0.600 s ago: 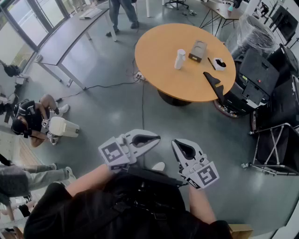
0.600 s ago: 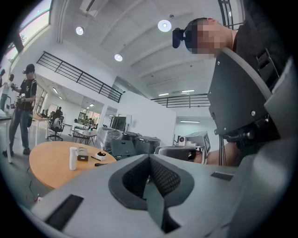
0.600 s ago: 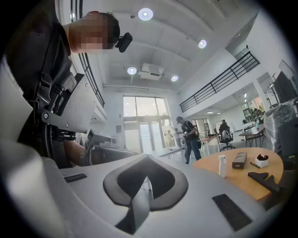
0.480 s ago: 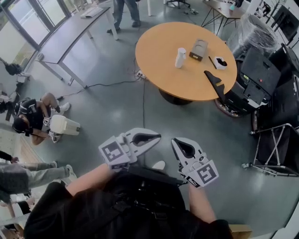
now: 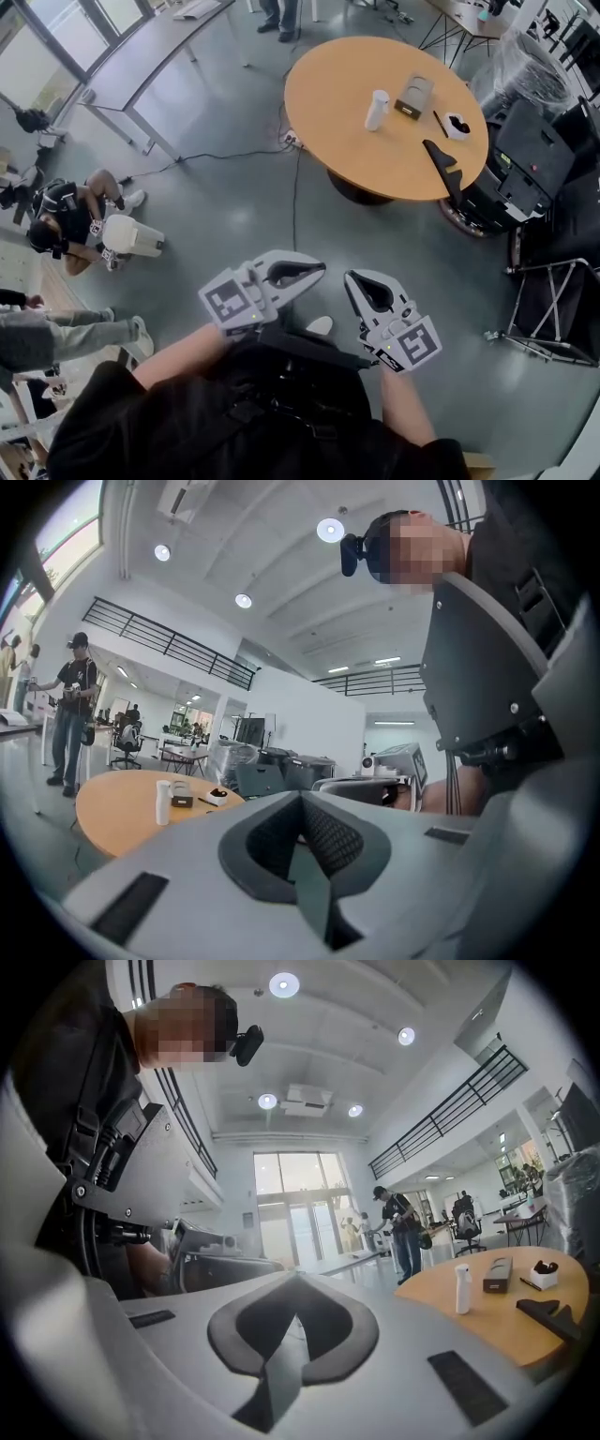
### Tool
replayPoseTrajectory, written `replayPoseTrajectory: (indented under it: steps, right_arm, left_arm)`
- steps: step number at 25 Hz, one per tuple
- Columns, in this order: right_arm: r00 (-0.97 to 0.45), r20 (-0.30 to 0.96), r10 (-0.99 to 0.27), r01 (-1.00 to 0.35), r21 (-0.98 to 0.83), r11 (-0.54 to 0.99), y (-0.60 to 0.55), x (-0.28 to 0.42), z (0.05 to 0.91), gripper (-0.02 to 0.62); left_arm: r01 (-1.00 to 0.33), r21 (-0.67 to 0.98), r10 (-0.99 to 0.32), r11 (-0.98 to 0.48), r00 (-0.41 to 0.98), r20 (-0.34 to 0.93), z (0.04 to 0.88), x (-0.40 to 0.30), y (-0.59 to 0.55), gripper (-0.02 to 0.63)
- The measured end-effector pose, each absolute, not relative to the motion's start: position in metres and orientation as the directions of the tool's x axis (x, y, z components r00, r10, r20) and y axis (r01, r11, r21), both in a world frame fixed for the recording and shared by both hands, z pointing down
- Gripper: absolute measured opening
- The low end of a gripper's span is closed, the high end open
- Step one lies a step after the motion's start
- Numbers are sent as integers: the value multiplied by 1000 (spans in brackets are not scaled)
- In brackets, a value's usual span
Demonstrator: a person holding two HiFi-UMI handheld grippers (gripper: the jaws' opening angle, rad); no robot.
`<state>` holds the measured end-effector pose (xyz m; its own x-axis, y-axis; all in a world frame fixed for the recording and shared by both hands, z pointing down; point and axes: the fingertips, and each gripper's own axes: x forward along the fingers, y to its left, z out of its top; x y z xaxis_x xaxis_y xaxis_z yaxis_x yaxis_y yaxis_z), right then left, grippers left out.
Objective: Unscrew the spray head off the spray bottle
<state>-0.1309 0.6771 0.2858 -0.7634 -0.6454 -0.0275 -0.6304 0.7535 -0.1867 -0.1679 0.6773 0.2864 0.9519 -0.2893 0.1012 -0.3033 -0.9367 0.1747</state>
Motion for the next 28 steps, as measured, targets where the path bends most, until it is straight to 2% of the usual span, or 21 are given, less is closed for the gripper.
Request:
replayPoseTrajectory:
  steps: [7, 18, 28]
  right_arm:
    - [-738, 3, -675, -665, -173, 726, 621, -184, 287, 2]
    - [-657, 17, -754, -747, -157, 647, 505, -285, 282, 2]
    - [-593, 35, -805, -799, -147, 583, 447, -307, 287, 2]
  left_arm:
    - [-282, 185, -273, -942, 959, 71, 286, -226, 616, 25]
    - [-182, 181, -177, -967, 983, 44, 286, -326, 497, 25]
    - [-104, 184, -100, -977, 994, 31, 291, -345, 438, 25]
